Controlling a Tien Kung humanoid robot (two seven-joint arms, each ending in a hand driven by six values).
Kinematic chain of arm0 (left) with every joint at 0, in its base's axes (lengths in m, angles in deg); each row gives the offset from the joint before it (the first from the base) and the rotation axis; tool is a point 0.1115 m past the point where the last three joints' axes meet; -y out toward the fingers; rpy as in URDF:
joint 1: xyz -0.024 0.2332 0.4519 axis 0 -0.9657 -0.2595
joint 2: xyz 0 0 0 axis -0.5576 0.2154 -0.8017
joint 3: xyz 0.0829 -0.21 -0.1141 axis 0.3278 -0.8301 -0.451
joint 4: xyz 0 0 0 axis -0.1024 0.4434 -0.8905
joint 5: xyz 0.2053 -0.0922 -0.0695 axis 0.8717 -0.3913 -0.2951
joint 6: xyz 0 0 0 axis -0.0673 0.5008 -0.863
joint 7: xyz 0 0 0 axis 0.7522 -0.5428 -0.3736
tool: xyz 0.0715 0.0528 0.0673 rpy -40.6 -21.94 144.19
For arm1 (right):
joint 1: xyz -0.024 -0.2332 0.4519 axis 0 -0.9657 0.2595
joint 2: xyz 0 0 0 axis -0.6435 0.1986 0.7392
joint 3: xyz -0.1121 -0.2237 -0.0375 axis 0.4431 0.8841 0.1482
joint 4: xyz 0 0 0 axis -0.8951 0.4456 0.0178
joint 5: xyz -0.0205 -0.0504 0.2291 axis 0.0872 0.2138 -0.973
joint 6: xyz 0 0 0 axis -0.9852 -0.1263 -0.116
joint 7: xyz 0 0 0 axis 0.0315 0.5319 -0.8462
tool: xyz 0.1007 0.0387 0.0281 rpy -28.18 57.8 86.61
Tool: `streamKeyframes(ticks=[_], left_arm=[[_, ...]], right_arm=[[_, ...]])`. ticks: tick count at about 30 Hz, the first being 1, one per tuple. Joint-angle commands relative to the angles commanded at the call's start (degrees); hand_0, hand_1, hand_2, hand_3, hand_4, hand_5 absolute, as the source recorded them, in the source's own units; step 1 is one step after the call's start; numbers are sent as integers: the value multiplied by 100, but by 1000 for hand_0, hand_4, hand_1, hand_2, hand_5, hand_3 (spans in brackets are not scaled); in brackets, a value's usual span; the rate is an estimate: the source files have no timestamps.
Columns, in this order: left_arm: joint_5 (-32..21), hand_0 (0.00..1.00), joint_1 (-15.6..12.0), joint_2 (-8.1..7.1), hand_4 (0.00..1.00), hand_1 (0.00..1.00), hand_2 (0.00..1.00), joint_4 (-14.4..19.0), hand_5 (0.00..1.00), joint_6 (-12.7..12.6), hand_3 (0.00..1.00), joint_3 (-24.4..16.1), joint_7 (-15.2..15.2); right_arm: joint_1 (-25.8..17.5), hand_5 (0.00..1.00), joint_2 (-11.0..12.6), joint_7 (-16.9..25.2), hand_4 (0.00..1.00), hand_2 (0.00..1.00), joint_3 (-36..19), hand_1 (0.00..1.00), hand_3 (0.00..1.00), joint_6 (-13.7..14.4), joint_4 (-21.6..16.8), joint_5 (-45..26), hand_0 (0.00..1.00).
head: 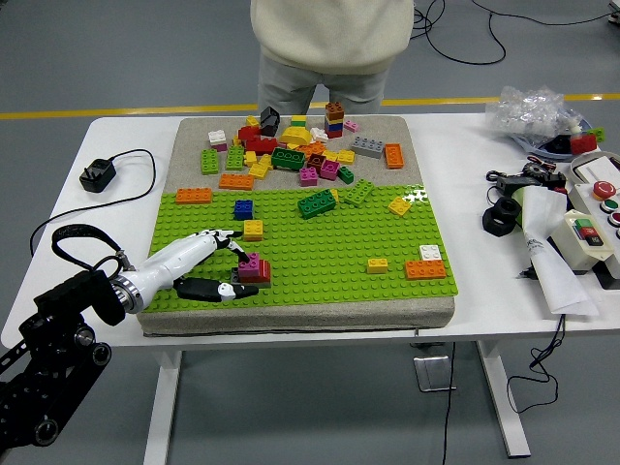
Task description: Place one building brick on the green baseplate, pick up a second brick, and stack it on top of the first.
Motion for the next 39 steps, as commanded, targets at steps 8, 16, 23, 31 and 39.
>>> streamKeyframes(ticks=[8, 16, 23, 31, 39], left_arm=[[-217, 998, 6, -74, 998, 995, 926, 368, 744, -4, 660, -212, 16], [-526, 998, 95, -153, 998, 966, 909, 500, 735, -230, 669, -458, 74], [-1309, 998, 312, -316, 998, 893, 856, 496, 713, -771, 820, -811, 286], [-2603, 985, 664, -573, 998, 875, 880, 320, 714, -943, 941, -1091, 345], [-4348, 998, 910, -823, 966, 908, 915, 3, 737, -884, 971, -895, 315]], right_arm=[[8, 687, -10, 5, 949, 725, 3, 681, 692, 7, 0, -19, 760], [16, 686, -5, -3, 949, 726, 15, 683, 692, -2, 0, 10, 760], [39, 686, -18, -11, 949, 726, 35, 681, 693, 4, 0, 31, 761], [59, 686, -66, -19, 949, 725, 68, 681, 692, 14, 0, 40, 760], [85, 686, -83, -23, 949, 726, 73, 683, 693, 35, 0, 86, 760]])
